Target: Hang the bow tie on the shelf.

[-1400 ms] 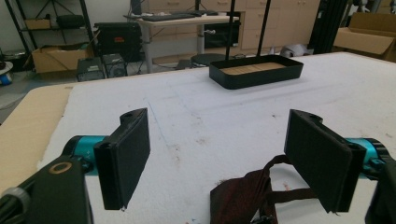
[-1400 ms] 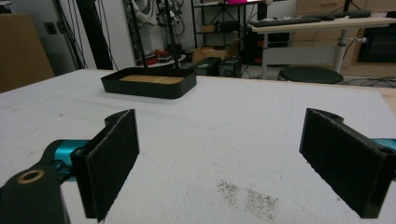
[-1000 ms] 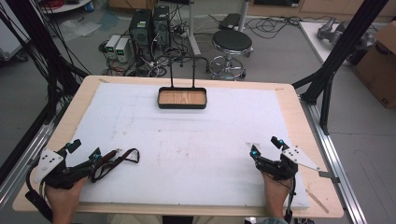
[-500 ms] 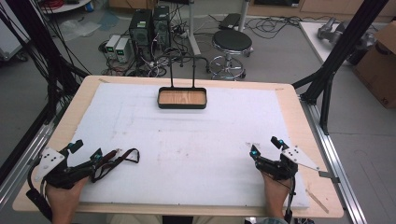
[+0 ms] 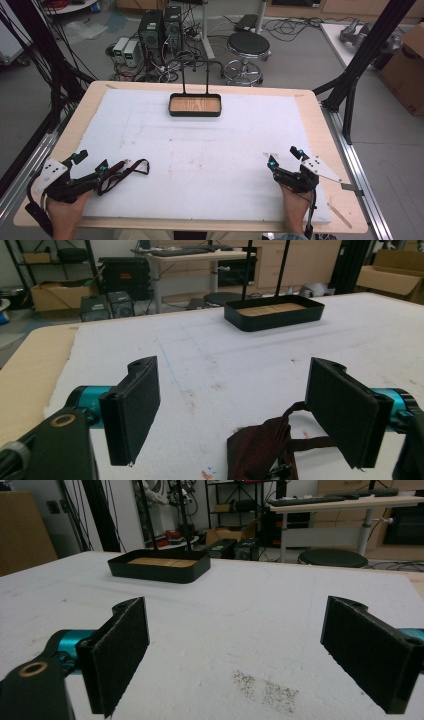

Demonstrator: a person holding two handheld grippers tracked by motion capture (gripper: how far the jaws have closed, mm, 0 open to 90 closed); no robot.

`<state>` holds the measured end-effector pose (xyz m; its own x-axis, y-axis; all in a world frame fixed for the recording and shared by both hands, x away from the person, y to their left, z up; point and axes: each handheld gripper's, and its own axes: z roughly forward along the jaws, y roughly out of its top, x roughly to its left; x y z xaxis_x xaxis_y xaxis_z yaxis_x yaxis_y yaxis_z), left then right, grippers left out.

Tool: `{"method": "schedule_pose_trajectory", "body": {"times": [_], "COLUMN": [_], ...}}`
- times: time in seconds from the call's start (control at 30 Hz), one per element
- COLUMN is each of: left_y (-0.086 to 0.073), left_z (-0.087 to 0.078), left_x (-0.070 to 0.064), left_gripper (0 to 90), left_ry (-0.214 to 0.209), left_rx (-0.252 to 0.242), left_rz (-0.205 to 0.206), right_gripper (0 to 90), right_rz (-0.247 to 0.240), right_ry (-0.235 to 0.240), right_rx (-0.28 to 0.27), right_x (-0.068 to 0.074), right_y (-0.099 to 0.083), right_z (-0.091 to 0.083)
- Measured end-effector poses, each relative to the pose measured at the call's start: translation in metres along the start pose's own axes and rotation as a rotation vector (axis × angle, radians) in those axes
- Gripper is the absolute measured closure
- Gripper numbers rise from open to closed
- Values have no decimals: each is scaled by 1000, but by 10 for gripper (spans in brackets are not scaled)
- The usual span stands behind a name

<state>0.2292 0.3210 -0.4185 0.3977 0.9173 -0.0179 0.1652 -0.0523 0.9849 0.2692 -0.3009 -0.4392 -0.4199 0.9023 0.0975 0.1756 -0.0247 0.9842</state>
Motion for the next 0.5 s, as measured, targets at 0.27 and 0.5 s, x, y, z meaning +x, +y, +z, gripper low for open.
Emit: {"method": "schedule_pose_trajectory", "body": {"times": [0.27,0.5], "left_y": [1,-2], "left_z": [-3,-6], "left_x": [6,16], "left_gripper": [211,285], "left_ry": [-56,-109], "left_rx": [52,115], "left_rz": [-4,-19], "right_gripper": [110,110], "right_rz": [3,9], "right_ry": [4,5], "right_rx": [0,-2], "right_x": [0,-1], "right_y": [0,0], "right_z": [0,0]}}
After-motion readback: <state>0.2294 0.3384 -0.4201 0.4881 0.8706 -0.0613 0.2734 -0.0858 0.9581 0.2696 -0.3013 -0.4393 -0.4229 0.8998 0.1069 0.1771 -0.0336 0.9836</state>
